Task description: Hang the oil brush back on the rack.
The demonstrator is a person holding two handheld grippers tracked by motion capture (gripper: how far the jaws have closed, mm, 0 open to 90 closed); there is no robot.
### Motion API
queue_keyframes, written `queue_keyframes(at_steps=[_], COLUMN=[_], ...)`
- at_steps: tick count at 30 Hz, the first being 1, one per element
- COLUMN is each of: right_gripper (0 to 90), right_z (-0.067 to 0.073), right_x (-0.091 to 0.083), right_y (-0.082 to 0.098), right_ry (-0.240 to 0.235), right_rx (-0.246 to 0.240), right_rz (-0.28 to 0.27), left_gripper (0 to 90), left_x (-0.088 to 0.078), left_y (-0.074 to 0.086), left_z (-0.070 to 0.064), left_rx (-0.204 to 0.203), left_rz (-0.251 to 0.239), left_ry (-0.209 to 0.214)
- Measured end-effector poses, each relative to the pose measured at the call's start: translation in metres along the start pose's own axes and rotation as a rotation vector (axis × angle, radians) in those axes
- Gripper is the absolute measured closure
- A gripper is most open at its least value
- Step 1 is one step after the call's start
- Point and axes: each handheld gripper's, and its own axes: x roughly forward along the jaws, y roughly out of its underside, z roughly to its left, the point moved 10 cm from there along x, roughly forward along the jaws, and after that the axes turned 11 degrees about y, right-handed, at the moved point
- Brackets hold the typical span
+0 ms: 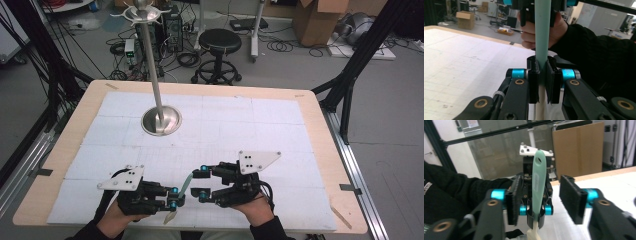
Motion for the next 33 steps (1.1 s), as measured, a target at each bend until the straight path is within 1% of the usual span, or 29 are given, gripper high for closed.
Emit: queue_keyframes(at_steps=[5,8,9,10,11,13,14,15,16,17,18,19,20,21,23,24,27,28,30,31,32,33], right_gripper=[61.5,72.1,77.4,78.1,79.5,82.2,82.5,82.6,82.7,82.7,82.8,82.7,82.7,82.7,82.7,82.7,82.7,82.7,82.4,81.0,72.4,54.1], right_z=[0.003,0.005,0.005,0.007,0.008,0.007,0.006,0.005,0.003,0.001,-0.002,-0.003,-0.004,-0.005,-0.006,-0.006,-0.004,-0.002,0.000,0.000,-0.001,-0.005], right_x=[0.006,0.008,0.008,0.009,0.009,0.008,0.008,0.008,0.007,0.007,0.007,0.008,0.009,0.009,0.012,0.013,0.018,0.020,0.022,0.023,0.023,0.023], right_y=[0.002,0.003,0.002,0.002,0.002,0.001,0.000,-0.001,-0.001,-0.001,0.000,0.001,0.002,0.002,0.003,0.002,0.002,0.002,0.001,0.000,-0.001,-0.003], right_ry=[-0.028,-0.041,-0.052,-0.064,-0.066,-0.066,-0.055,-0.039,-0.023,-0.005,0.012,0.022,0.035,0.044,0.062,0.072,0.089,0.083,0.094,0.101,0.115,0.158], right_rx=[-0.015,-0.032,-0.036,-0.045,-0.048,-0.037,-0.031,-0.027,-0.018,-0.007,-0.001,0.002,0.010,0.016,0.011,0.008,-0.005,-0.003,-0.021,-0.022,-0.030,-0.044], right_rz=[0.013,0.018,0.015,0.010,0.009,0.004,0.004,-0.004,-0.003,0.007,0.018,0.028,0.038,0.051,0.070,0.083,0.114,0.125,0.129,0.128,0.119,0.099], left_gripper=[82.1,82.1,82.3,82.3,82.4,83.3,82.8,77.4,66.8,62.4,62.4,61.8,60.8,60.2,61.3,63.6,77.3,83.4,83.8,83.9,84.0,84.0], left_x=[0.003,0.003,0.003,0.003,0.002,0.001,0.000,-0.001,-0.002,-0.002,-0.002,-0.001,-0.001,0.000,0.001,0.002,0.001,0.000,-0.001,-0.002,-0.004,-0.005], left_y=[0.001,0.001,0.001,0.000,0.000,-0.001,-0.002,-0.003,-0.002,-0.002,-0.001,-0.001,0.001,0.002,0.004,0.005,0.008,0.007,0.006,0.005,0.004,0.002], left_z=[-0.003,-0.003,-0.003,-0.003,-0.003,-0.002,0.000,0.002,0.005,0.006,0.007,0.007,0.008,0.009,0.009,0.009,0.009,0.010,0.011,0.011,0.012,0.014], left_rx=[-0.005,-0.005,-0.005,-0.001,0.003,0.005,0.002,-0.002,-0.005,0.003,0.008,0.011,0.019,0.023,0.027,0.030,0.038,0.039,0.034,0.031,0.028,0.021], left_rz=[-0.001,-0.001,-0.003,-0.005,-0.005,-0.014,-0.021,-0.022,-0.013,-0.002,0.002,0.013,0.033,0.051,0.075,0.086,0.104,0.107,0.102,0.095,0.086,0.069], left_ry=[0.025,0.030,0.033,0.032,0.030,0.014,-0.003,-0.033,-0.068,-0.077,-0.085,-0.096,-0.106,-0.111,-0.115,-0.111,-0.116,-0.121,-0.124,-0.128,-0.134,-0.144])
